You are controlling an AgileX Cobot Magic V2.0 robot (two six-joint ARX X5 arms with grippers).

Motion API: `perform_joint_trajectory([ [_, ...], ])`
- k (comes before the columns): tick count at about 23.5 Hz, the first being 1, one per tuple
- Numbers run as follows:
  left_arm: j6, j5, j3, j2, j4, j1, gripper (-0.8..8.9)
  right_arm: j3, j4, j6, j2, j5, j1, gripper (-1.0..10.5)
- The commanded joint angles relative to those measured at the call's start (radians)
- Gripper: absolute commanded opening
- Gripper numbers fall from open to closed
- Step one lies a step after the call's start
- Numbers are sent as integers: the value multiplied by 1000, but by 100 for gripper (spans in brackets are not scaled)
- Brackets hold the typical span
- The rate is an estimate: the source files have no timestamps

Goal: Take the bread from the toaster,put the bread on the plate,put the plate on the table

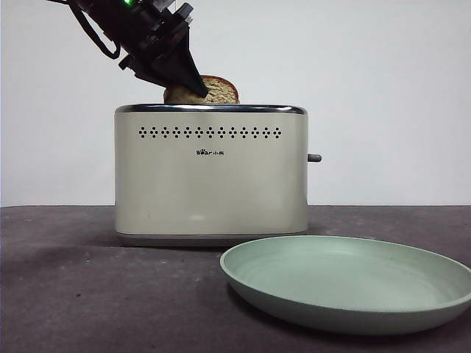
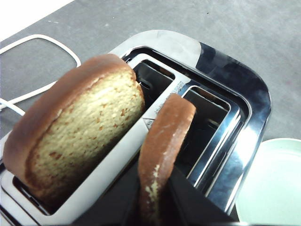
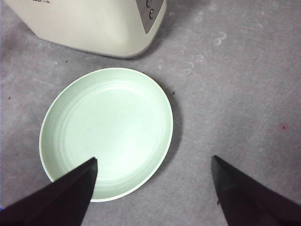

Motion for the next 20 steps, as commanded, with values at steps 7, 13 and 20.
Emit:
perform_joint_trajectory([
  [7, -3, 5, 110, -72, -32, -5, 3, 15, 6, 10, 4, 0, 3, 389],
  [13, -40, 5, 126, -240, -61, -5, 3, 15, 21, 10, 10, 0, 3, 388],
  [20, -129, 5, 126, -438, -260, -5, 4, 15, 45, 16, 75, -5, 5, 388],
])
